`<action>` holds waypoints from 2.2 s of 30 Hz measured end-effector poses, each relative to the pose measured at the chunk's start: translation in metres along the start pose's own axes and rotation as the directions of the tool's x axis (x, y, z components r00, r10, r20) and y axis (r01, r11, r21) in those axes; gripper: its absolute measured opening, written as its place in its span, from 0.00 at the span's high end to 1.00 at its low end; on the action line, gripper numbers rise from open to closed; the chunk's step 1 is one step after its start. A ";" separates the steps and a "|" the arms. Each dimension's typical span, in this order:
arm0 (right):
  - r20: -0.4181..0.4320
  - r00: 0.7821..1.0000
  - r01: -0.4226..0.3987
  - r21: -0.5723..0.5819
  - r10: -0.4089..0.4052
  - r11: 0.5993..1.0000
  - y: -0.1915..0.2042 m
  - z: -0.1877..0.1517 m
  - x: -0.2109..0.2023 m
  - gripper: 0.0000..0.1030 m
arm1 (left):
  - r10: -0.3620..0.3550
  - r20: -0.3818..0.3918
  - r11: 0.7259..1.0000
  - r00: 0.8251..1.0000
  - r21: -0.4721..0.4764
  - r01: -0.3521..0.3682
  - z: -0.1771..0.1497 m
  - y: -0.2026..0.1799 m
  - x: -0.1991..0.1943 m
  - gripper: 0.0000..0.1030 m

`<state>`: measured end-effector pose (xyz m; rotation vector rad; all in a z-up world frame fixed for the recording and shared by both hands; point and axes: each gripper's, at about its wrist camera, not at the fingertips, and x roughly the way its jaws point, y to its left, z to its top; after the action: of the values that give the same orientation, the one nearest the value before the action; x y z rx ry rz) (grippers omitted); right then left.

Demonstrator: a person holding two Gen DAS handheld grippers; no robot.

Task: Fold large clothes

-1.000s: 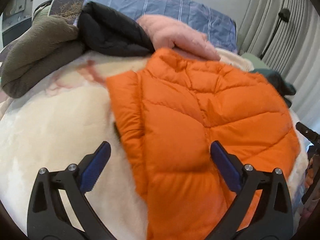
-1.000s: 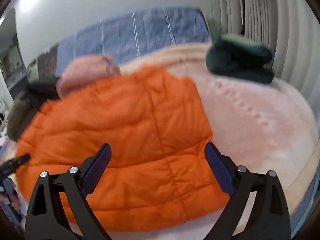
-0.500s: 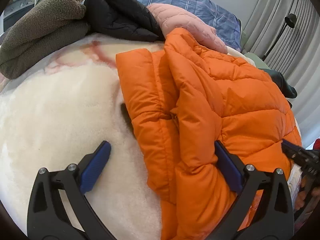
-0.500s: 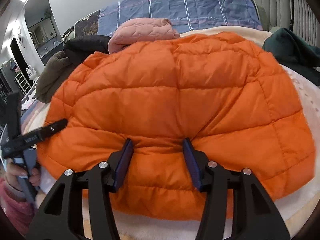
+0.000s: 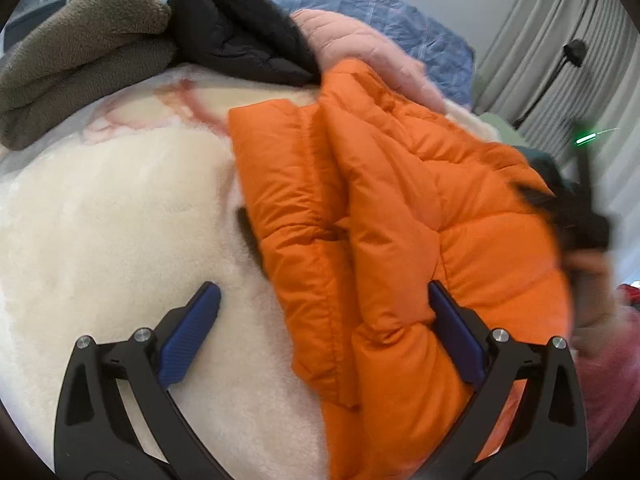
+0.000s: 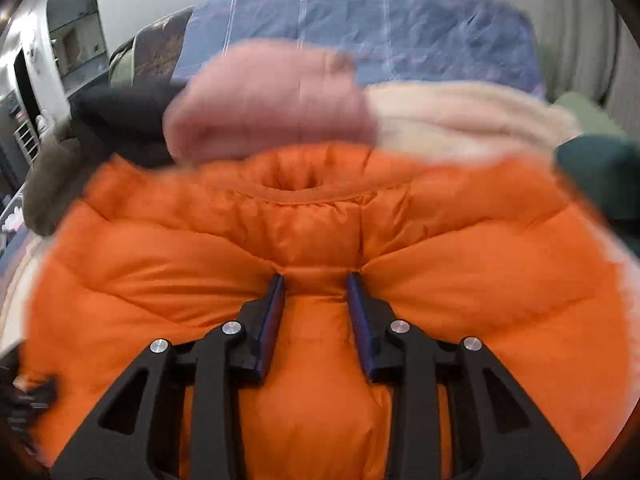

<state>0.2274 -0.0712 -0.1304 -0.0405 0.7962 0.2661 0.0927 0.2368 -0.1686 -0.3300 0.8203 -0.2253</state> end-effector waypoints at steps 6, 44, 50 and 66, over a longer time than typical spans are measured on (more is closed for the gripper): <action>0.012 1.000 0.028 -0.025 -0.028 0.999 0.006 -0.004 -0.005 0.67 | -0.042 -0.003 0.999 0.999 -0.029 0.042 0.002 0.006 0.000 0.02; 0.163 0.979 0.041 -0.741 0.120 0.670 0.186 -0.184 -0.139 0.27 | -0.268 -0.117 0.955 0.956 -0.167 0.247 0.081 0.041 0.046 0.14; 0.155 0.986 0.068 -0.703 0.059 0.708 0.198 -0.170 -0.106 0.62 | -0.302 -0.167 0.949 0.938 -0.143 0.281 0.098 0.033 0.059 0.43; 0.231 0.782 -0.549 -0.183 0.579 0.815 0.050 -0.107 -0.195 0.84 | -0.432 0.012 0.896 0.902 0.119 0.428 0.160 -0.102 -0.042 0.76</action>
<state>0.0097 -0.0801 -0.0635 0.1397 0.4929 0.8728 0.1773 0.1880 -0.0008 -0.4057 0.6845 -0.6777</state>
